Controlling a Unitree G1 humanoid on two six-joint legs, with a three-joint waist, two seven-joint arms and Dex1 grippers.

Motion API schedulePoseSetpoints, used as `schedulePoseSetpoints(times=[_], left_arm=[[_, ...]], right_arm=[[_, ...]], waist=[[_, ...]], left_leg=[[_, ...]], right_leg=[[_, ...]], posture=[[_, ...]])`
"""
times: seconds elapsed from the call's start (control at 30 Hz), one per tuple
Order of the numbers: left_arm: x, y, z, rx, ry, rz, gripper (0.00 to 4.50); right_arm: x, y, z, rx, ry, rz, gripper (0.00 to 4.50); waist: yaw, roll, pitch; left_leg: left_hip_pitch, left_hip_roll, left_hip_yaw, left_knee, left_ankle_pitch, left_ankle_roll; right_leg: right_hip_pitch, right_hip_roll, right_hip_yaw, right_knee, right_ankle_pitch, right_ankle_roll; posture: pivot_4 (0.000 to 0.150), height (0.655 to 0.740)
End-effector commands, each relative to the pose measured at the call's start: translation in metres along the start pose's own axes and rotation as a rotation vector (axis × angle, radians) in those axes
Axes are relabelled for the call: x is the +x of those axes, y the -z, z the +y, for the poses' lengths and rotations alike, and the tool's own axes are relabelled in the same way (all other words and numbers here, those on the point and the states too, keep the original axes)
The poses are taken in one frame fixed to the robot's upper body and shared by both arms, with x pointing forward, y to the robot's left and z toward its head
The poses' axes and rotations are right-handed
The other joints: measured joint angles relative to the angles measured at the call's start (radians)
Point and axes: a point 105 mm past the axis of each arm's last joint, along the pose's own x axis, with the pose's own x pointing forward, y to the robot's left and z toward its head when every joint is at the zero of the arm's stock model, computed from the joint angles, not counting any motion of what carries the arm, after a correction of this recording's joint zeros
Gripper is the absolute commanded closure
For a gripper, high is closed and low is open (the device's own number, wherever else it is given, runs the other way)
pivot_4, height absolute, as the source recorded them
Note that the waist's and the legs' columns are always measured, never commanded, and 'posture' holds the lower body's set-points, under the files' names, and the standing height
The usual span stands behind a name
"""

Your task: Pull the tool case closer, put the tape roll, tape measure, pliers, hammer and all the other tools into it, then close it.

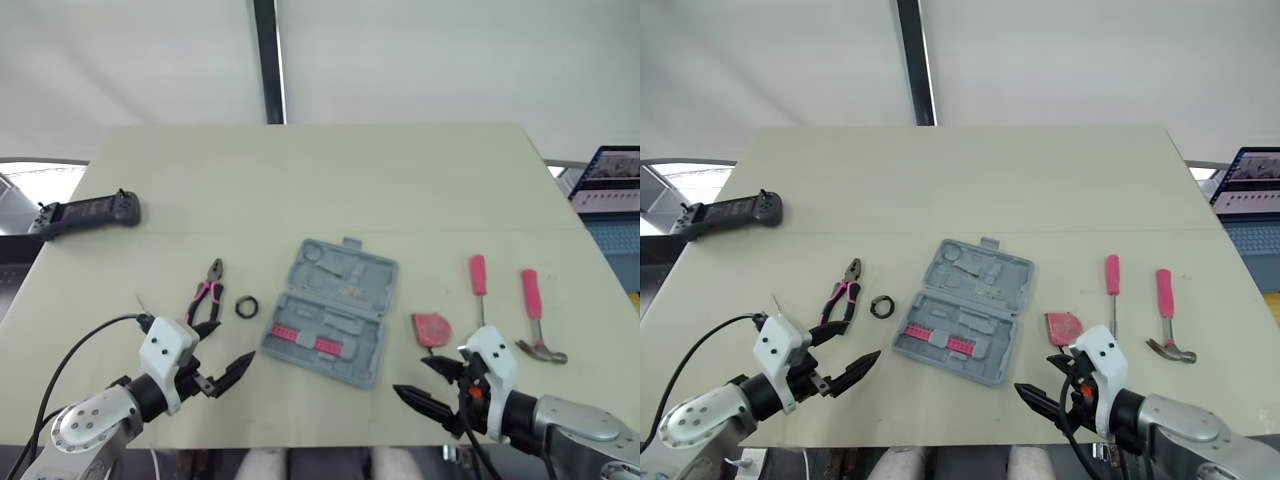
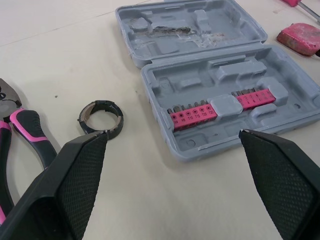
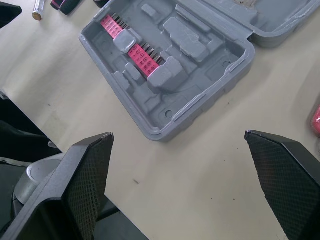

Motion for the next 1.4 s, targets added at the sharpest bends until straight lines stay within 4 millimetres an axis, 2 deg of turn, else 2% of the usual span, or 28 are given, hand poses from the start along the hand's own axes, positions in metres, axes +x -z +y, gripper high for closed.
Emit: schedulePoseSetpoints(times=[0.03, 0.9, 1.0, 1.03, 1.13, 1.27, 1.3, 1.37, 1.4], left_arm=[[0.000, -0.010, -0.006, 0.041, 0.009, -0.038, 0.00], [0.001, -0.013, -0.011, -0.015, 0.024, -0.055, 0.00], [0.001, -0.015, -0.010, -0.014, 0.022, -0.059, 0.75], [0.001, -0.015, -0.010, -0.013, 0.022, -0.059, 1.18], [0.001, -0.016, -0.009, -0.010, 0.021, -0.064, 2.34], [0.002, -0.019, -0.007, 0.000, 0.017, -0.075, 4.27], [0.002, -0.020, -0.007, 0.001, 0.016, -0.077, 4.50], [0.005, -0.022, -0.002, -0.005, 0.015, -0.075, 4.50], [0.007, -0.023, 0.001, -0.008, 0.016, -0.072, 4.50]], right_arm=[[0.000, -0.009, 0.009, -0.024, -0.025, -0.032, 0.06], [0.001, -0.009, 0.009, -0.011, -0.017, -0.013, 0.06], [0.002, -0.009, 0.008, -0.011, -0.016, -0.016, 0.00], [0.002, -0.009, 0.008, -0.011, -0.017, -0.017, 0.00], [0.002, -0.010, 0.008, -0.014, -0.017, -0.024, 0.82], [0.002, -0.011, 0.007, -0.019, -0.012, -0.031, 2.81], [0.002, -0.012, 0.007, -0.021, -0.010, -0.034, 3.35], [0.004, -0.016, 0.006, -0.035, -0.006, -0.048, 4.45], [0.005, -0.018, 0.005, -0.041, -0.005, -0.055, 4.49]], waist=[[0.000, 0.000, 0.000], [0.000, 0.000, 0.000], [0.000, 0.000, 0.000], [0.000, 0.000, 0.000], [0.000, 0.000, 0.000], [0.000, 0.000, 0.000], [0.000, 0.000, 0.000], [0.000, 0.000, 0.000], [0.000, 0.000, 0.000]], left_leg=[[0.000, 0.000, 0.000, 0.000, 0.000, 0.000], [0.000, 0.000, 0.000, 0.000, 0.000, 0.000], [0.000, 0.000, 0.000, 0.000, 0.000, 0.000], [0.000, 0.000, 0.000, 0.000, 0.000, 0.000], [0.000, 0.000, 0.000, 0.000, 0.000, 0.000], [0.000, 0.000, 0.000, 0.000, 0.000, 0.000], [0.000, 0.000, 0.000, 0.000, 0.000, 0.000], [0.000, 0.000, 0.000, 0.000, 0.000, 0.000], [0.000, 0.000, 0.000, 0.000, 0.000, 0.000]], right_leg=[[0.000, 0.000, 0.000, 0.000, 0.000, 0.000], [0.000, 0.000, 0.000, 0.000, 0.000, 0.000], [0.000, 0.000, 0.000, 0.000, 0.000, 0.000], [0.000, 0.000, 0.000, 0.000, 0.000, 0.000], [0.000, 0.000, 0.000, 0.000, 0.000, 0.000], [0.000, 0.000, 0.000, 0.000, 0.000, 0.000], [0.000, 0.000, 0.000, 0.000, 0.000, 0.000], [0.000, 0.000, 0.000, 0.000, 0.000, 0.000], [0.000, 0.000, 0.000, 0.000, 0.000, 0.000]], posture=[[0.150, 0.7400], [0.150, 0.7400], [0.150, 0.7400], [0.150, 0.7400], [0.150, 0.7400], [0.150, 0.7400], [0.150, 0.7400], [0.150, 0.7400], [0.150, 0.7400]])
